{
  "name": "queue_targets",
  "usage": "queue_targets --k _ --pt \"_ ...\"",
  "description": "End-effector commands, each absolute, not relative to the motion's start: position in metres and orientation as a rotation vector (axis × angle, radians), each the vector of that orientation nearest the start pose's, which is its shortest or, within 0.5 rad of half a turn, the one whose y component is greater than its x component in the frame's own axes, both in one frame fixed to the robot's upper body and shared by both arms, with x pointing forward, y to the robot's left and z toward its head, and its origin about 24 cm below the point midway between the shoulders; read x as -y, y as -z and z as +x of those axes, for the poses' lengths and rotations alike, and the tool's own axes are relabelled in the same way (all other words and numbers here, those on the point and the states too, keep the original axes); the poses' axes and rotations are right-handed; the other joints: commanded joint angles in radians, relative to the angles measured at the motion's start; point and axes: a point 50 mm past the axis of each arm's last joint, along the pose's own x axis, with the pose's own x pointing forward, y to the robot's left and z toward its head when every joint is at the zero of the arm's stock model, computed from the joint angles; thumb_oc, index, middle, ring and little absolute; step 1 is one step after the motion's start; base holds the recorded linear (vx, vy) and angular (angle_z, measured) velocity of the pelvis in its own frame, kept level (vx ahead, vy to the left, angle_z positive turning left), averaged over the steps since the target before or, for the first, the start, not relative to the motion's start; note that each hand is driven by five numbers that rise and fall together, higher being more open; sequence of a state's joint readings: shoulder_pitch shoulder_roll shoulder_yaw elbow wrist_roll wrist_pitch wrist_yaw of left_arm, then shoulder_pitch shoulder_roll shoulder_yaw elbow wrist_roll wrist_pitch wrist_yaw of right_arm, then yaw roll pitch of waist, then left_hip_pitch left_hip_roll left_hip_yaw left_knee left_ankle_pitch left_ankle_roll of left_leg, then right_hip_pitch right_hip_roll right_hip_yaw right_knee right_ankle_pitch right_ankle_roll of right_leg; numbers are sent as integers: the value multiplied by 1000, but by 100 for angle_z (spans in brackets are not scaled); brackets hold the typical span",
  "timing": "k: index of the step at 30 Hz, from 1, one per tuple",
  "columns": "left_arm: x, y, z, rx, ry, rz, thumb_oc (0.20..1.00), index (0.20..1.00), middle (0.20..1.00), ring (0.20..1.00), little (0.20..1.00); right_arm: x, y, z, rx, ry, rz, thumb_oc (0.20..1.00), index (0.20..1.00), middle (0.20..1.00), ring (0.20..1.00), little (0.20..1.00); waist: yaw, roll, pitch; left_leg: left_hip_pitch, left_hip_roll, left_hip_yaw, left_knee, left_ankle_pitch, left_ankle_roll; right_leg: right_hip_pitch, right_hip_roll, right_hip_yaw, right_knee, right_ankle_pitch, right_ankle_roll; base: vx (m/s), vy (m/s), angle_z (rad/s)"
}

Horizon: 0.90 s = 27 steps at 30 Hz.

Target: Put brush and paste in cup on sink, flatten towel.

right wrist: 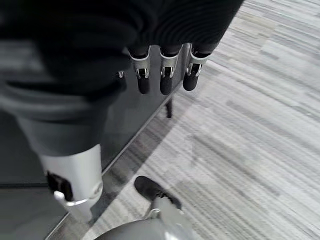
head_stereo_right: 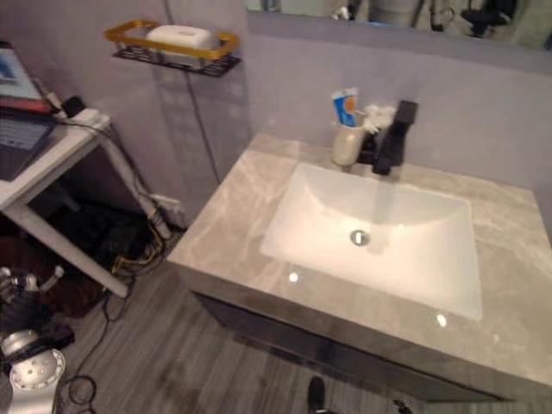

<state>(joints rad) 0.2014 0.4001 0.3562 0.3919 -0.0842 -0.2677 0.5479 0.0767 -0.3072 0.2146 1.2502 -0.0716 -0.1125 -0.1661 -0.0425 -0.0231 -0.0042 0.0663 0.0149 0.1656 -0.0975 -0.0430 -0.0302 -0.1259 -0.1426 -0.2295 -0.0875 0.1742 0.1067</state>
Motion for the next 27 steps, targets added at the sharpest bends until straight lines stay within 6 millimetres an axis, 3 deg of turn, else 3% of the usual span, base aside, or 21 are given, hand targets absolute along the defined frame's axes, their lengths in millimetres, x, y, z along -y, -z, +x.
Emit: queue_targets --k 1,3,4,5,6,8,9,10,11,15,16,18,19,22,24,27 --pt "-350 6 151 -174 -891 185 200 200 200 200 200 256 158 69 -1201 75 -518 1000 1000 1000 1000 1000 -37 -29 44 9 -81 -13 10 -23 34 -4 -56 3 13 92 89 -69 141 9" --pt "-340 41 133 -400 -759 181 489 489 489 489 489 257 157 70 -1202 70 -512 1000 1000 1000 1000 1000 -49 -25 58 20 -88 1 10 -26 45 -10 -61 14 24 106 94 -84 168 8" --pt "-337 53 126 -486 -706 221 545 545 545 545 545 257 157 70 -1200 65 -508 1000 1000 1000 1000 1000 -55 -22 67 24 -89 8 10 -28 49 -14 -60 22 34 113 95 -93 128 -1" --pt "-337 62 121 -555 -670 254 711 711 711 711 711 255 157 72 -1193 55 -501 1000 1000 1000 1000 1000 -61 -26 72 19 -94 13 10 -24 51 -26 -65 29 43 121 96 -95 118 -28" --pt "-331 84 108 -702 -603 267 1000 1000 1000 1000 1000 254 158 72 -1195 45 -502 1000 1000 1000 1000 1000 -69 -24 78 22 -96 22 10 -25 53 -36 -66 37 53 126 97 -83 109 -34" --pt "-313 130 68 -1044 -526 226 1000 1000 1000 1000 1000 251 159 74 -1214 13 -508 1000 1000 1000 1000 1000 -97 -21 96 31 -97 47 10 -21 58 -73 -60 74 104 140 96 -69 124 -40" --pt "-307 139 55 -1137 -518 202 1000 1000 1000 1000 1000 249 160 76 -1214 2 -508 1000 1000 1000 1000 1000 -98 -16 107 36 -90 59 10 -19 60 -83 -53 63 131 123 94 -95 122 -54" --pt "-300 145 48 -1197 -494 186 1000 1000 1000 1000 1000 247 161 72 -1229 -12 -507 1000 1000 1000 1000 1000 -96 -7 110 34 -80 80 10 -12 59 -82 -47 26 157 76 80 -70 69 -64" --pt "-300 145 48 -1196 -494 186 1000 1000 1000 1000 1000 247 161 72 -1228 -13 -507 1000 1000 1000 1000 1000 -96 -9 107 30 -82 80 10 -9 59 -86 -48 26 157 77 80 -93 62 -78" --pt "-278 160 6 -1431 -413 144 1000 1000 1000 1000 1000 243 165 57 -1284 -59 -501 1000 1000 1000 1000 1000 -95 13 103 5 -40 145 10 17 59 -63 -10 -38 293 -72 33 -132 3 -70" --pt "-272 162 9 -1420 -390 135 1000 1000 1000 1000 1000 241 167 51 -1314 -71 -497 1000 1000 1000 1000 1000 -82 17 88 -11 -23 178 10 28 59 -23 3 -61 317 -127 23 -121 -73 -45" --pt "-270 162 12 -1396 -407 90 1000 1000 1000 1000 1000 241 167 50 -1316 -66 -486 1000 1000 1000 1000 1000 -74 16 79 -18 -17 192 10 30 57 -6 10 -62 315 -147 19 -35 -53 -56" --pt "-266 163 16 -1384 -361 106 1000 1000 1000 1000 1000 241 167 51 -1320 -64 -478 1000 1000 1000 1000 1000 -64 17 74 -12 -12 199 10 15 54 15 12 -60 341 -190 29 2 -43 -69" --pt "-265 163 26 -1345 -364 90 1000 1000 1000 1000 1000 240 165 67 -1273 -60 -470 1000 1000 1000 1000 1000 -24 3 59 -40 21 294 10 36 45 74 15 -141 308 -227 25 -102 -142 -69" --pt "-266 163 28 -1343 -355 91 1000 1000 1000 1000 1000 240 165 68 -1269 -55 -461 1000 1000 1000 1000 1000 -23 -1 56 -43 29 317 10 46 37 82 28 -134 280 -232 21 -60 -145 -125" --pt "-266 162 39 -1309 -349 94 1000 1000 1000 1000 1000 243 164 68 -1274 -43 -454 1000 1000 1000 1000 1000 -37 -8 47 -38 41 341 12 62 21 111 77 -66 185 -229 7 -1 -210 -93"
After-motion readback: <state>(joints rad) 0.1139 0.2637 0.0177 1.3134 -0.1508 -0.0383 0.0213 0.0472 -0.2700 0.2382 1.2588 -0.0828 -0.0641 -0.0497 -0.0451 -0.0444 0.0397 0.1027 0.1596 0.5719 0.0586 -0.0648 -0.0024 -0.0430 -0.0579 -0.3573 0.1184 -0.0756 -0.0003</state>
